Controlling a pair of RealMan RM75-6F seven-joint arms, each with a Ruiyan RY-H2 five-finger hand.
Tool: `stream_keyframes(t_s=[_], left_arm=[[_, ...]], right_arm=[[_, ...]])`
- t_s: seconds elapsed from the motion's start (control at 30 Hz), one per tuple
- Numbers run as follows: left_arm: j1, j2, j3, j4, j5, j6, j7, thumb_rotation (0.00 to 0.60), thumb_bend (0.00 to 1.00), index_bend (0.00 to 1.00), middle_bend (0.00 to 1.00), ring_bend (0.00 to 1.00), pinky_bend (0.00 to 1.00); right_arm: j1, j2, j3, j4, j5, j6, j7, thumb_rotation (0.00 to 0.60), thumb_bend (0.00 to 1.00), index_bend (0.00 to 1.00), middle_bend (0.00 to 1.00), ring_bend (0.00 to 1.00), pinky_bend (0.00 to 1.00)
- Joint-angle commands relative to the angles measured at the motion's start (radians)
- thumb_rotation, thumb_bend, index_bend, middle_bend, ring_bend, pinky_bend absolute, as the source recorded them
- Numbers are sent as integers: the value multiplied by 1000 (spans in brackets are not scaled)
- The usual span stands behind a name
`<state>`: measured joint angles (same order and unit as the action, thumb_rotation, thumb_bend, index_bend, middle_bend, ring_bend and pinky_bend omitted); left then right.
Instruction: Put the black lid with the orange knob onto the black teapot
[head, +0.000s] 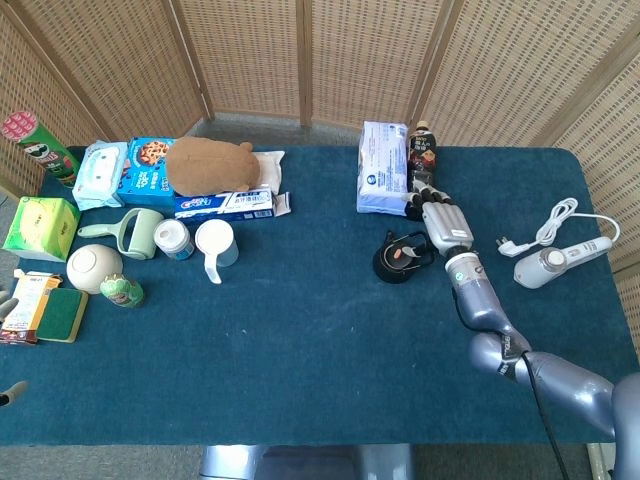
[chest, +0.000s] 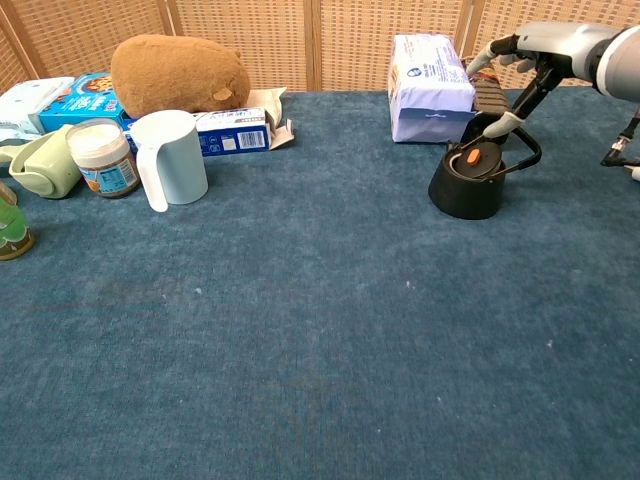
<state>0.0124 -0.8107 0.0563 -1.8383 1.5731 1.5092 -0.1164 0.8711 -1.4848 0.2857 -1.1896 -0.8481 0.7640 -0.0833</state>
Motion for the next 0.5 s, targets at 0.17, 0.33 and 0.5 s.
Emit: stream_keyframes(t_s=[0.17,0.33,0.5], left_arm=[[0,0,0,-1,-1,-1,1,600,122,0,0,0,48],[0,0,-1,-2,-2,-2,2,600,122,0,0,0,48],[0,0,0,-2,-2,-2,2,600,122,0,0,0,48]], right_arm=[[-7,-19,-5,24,-8,-8,11,600,216,172,17,0,0],[-8,-32,-6,45,-15,-16,16,600,215,172,18,0,0],[-9,-44,-10,67,-17,-26,15,600,216,173,18,0,2]])
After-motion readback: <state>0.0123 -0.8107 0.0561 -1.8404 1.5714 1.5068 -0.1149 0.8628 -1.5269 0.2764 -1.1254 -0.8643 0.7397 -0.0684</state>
